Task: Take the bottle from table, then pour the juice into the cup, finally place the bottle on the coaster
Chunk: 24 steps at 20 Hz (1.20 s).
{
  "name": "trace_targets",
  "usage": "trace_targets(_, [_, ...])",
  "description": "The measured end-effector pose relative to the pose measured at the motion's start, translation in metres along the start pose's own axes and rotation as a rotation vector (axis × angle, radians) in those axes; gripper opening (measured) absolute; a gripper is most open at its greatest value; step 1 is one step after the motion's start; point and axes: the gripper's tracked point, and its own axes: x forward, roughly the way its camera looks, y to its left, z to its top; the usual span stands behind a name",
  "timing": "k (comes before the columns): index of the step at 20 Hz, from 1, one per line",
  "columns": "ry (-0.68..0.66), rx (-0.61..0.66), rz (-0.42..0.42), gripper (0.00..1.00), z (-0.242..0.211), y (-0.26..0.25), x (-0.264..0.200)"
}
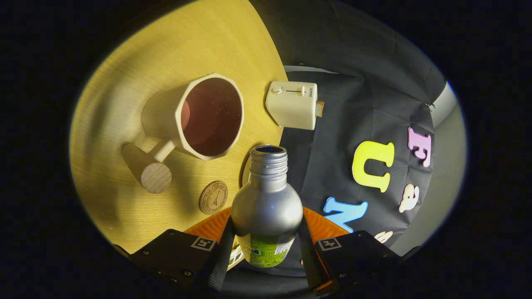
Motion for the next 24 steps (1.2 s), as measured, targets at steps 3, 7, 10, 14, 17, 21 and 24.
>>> trace_targets(3, [-0.006,-0.031,-0.01,0.73,0.0,-0.004,0.002])
trace_targets(7, [0.004,-0.084,-0.011,0.73,-0.006,-0.006,0.005])
trace_targets(10, [-0.009,-0.116,-0.022,0.73,-0.005,-0.01,0.005])
trace_targets(14, [-0.014,-0.134,-0.029,0.73,-0.006,-0.015,0.006])
trace_targets(17, [-0.015,-0.136,-0.035,0.73,-0.006,-0.018,0.007])
trace_targets(21, [-0.019,-0.144,-0.043,0.73,-0.006,-0.023,0.007])
trace_targets(24, [-0.019,-0.156,-0.045,0.73,-0.007,-0.024,0.005])
